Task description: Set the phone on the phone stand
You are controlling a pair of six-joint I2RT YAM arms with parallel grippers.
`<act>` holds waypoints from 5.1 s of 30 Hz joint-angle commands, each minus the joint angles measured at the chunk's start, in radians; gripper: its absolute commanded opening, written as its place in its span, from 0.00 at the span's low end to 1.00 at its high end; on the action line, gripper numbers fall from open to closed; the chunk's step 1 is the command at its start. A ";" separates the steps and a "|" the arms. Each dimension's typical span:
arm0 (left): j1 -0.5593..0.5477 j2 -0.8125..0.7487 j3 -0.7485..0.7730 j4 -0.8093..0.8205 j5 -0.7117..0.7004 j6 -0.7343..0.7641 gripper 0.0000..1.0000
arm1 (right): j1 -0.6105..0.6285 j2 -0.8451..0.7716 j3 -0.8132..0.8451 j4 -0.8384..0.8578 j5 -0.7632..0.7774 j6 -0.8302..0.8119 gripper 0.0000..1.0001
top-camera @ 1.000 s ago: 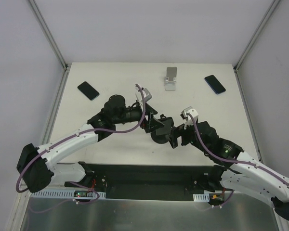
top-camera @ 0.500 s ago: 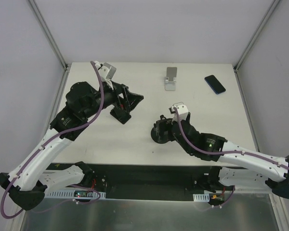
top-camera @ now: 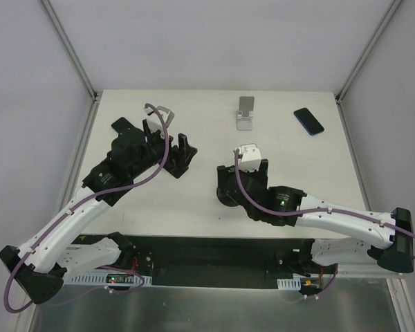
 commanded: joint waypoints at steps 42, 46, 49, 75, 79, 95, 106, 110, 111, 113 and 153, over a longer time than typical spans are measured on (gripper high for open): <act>0.059 -0.063 -0.107 0.058 -0.107 0.056 0.89 | 0.235 0.221 0.420 -0.910 0.262 0.914 0.01; 0.057 -0.061 -0.110 0.058 -0.124 0.059 0.89 | 0.268 0.287 0.454 -1.027 0.333 1.085 0.01; 0.057 -0.060 -0.110 0.058 -0.132 0.061 0.89 | 0.278 0.333 0.475 -1.027 0.356 1.122 0.01; 0.057 -0.072 -0.112 0.060 -0.129 0.064 0.89 | 0.363 0.465 0.532 -1.075 0.344 0.928 0.01; 0.057 -0.069 -0.115 0.060 -0.133 0.064 0.89 | 0.364 0.436 0.465 -0.979 0.330 0.883 0.01; 0.057 -0.055 -0.115 0.061 -0.109 0.071 0.90 | 0.363 0.329 0.396 -0.762 0.289 0.680 0.46; 0.057 -0.048 -0.112 0.058 -0.063 0.084 0.98 | 0.355 0.174 0.311 -0.496 0.243 0.414 0.98; 0.057 -0.038 -0.113 0.058 -0.061 0.085 0.99 | 0.355 0.122 0.316 -0.429 0.239 0.282 1.00; 0.057 -0.034 -0.113 0.058 -0.067 0.085 0.99 | 0.355 0.106 0.313 -0.386 0.242 0.191 1.00; 0.060 -0.022 -0.110 0.060 -0.077 0.082 0.99 | 0.352 0.053 0.296 -0.290 0.250 0.097 1.00; 0.470 0.523 0.127 -0.081 0.456 0.201 0.77 | -0.986 0.175 0.147 0.427 -1.192 -0.447 0.97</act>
